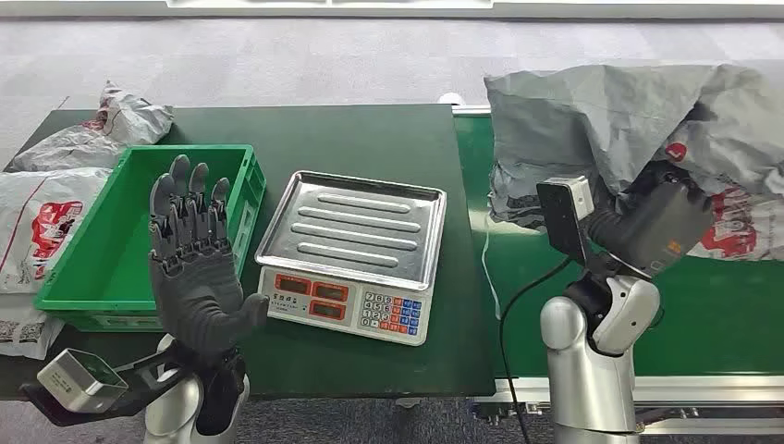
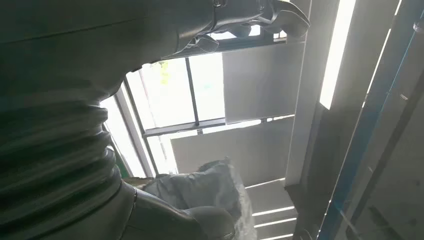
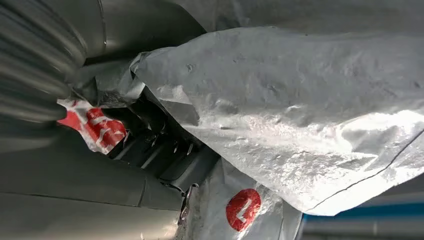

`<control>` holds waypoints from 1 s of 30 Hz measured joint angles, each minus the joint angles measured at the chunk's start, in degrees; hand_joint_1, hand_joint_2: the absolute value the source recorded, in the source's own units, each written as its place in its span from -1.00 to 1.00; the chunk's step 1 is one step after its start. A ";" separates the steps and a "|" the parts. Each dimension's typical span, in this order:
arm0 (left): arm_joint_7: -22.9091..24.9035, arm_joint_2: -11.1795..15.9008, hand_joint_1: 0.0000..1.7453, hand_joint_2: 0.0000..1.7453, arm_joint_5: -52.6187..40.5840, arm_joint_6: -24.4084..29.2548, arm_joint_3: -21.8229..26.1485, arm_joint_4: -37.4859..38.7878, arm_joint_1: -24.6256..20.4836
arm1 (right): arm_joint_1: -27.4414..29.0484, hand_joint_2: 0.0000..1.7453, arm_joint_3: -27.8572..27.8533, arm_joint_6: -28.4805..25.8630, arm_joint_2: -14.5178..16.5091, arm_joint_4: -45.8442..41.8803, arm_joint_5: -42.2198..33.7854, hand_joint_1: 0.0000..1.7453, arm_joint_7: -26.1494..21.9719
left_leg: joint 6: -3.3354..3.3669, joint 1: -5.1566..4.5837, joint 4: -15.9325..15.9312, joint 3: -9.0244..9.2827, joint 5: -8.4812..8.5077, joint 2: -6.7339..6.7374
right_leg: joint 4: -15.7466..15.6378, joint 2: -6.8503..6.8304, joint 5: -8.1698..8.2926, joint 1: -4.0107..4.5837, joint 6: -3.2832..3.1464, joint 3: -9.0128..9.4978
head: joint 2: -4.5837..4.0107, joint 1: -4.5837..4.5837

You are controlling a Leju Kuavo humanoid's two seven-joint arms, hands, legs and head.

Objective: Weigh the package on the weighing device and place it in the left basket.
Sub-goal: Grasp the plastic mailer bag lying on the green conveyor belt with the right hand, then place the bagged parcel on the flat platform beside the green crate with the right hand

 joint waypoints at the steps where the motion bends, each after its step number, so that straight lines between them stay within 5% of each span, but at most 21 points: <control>1: 0.02 0.00 -1.00 1.00 0.00 0.00 -0.03 0.02 -0.01 | 0.00 1.00 0.19 -0.17 0.04 -0.26 -0.01 1.00 -0.03 | 0.00 0.00 0.00 0.00 0.00 0.00 | 0.00 0.00 0.00 0.00 0.00 0.00 | 0.00 0.00; 5: 0.06 -0.01 -1.00 1.00 0.08 0.00 -0.16 0.12 -0.04 | -0.26 1.00 1.73 0.69 0.26 -1.52 -3.08 1.00 -1.21 | -0.01 0.00 0.00 -0.01 0.01 0.01 | 0.00 -0.01 0.01 0.02 -0.01 0.03 | 0.00 0.02; 12: -1.02 -0.07 -1.00 1.00 0.36 -0.31 -0.51 0.93 -0.95 | -7.52 1.00 10.78 12.98 1.40 7.59 -12.73 1.00 -6.22 | -0.07 0.04 -0.02 0.05 0.08 0.19 | 0.01 0.11 0.08 0.09 -0.12 0.00 | 0.00 0.00; 20: -1.47 -0.15 -1.00 1.00 0.60 -0.34 -1.26 2.16 -2.39 | -12.52 1.00 17.84 11.92 3.33 17.25 -10.28 1.00 -4.80 | -0.10 0.06 -0.02 0.00 0.12 0.12 | 0.02 0.05 0.08 0.11 -0.13 0.01 | 0.00 0.01; 30: -1.30 -0.20 -1.00 1.00 1.08 -0.34 -1.26 2.49 -3.21 | -13.20 1.00 18.82 9.05 3.49 19.32 -6.27 1.00 -1.20 | -0.08 0.04 -0.01 -0.01 0.10 0.08 | 0.01 0.04 0.07 0.09 -0.13 -0.01 | 0.00 0.00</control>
